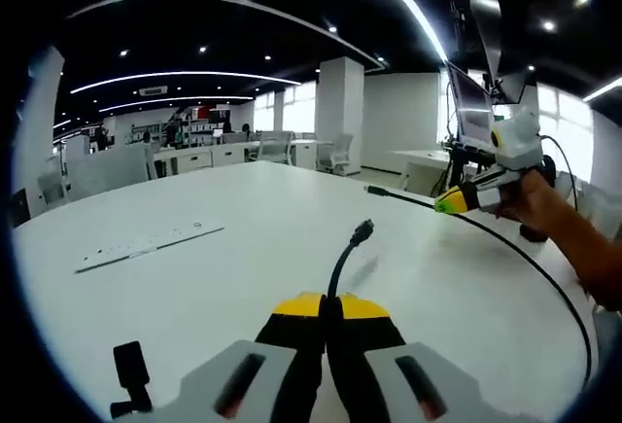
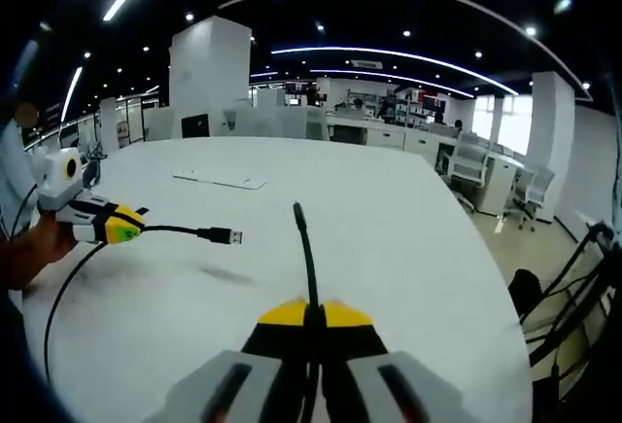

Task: Find the charging cable on the desk, coil it up and secure with Velcro.

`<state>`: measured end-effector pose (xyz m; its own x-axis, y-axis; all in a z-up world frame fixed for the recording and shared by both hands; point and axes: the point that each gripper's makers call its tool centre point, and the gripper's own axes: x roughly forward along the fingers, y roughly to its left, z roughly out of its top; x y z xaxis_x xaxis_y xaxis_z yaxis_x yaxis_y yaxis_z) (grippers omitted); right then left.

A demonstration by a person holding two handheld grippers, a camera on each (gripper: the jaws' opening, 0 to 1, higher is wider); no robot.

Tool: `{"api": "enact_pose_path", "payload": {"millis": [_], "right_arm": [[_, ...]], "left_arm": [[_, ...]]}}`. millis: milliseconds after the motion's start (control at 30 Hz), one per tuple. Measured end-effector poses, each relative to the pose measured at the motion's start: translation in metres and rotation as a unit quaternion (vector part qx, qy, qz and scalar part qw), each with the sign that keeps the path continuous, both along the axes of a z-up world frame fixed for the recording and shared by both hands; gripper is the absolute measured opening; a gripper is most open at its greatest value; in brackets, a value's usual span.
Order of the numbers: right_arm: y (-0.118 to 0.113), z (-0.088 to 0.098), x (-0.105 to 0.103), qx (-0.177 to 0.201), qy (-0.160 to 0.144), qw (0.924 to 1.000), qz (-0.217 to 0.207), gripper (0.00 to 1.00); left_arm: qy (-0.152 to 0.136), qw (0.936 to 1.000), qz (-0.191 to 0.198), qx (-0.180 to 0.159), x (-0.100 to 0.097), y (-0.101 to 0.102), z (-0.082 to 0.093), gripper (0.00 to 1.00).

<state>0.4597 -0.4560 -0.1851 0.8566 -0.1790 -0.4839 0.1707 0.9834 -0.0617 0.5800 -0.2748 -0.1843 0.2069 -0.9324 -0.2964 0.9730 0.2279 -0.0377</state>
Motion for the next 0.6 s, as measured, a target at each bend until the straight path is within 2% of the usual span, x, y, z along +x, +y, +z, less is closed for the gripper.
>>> {"api": "enact_pose_path", "payload": {"millis": [600], "right_arm": [[0.056,0.004,0.023,0.007,0.002,0.9991,0.043,0.04]], "left_arm": [[-0.004,1.0000,-0.005,0.005,0.016,0.034,0.007,0.04]]}}
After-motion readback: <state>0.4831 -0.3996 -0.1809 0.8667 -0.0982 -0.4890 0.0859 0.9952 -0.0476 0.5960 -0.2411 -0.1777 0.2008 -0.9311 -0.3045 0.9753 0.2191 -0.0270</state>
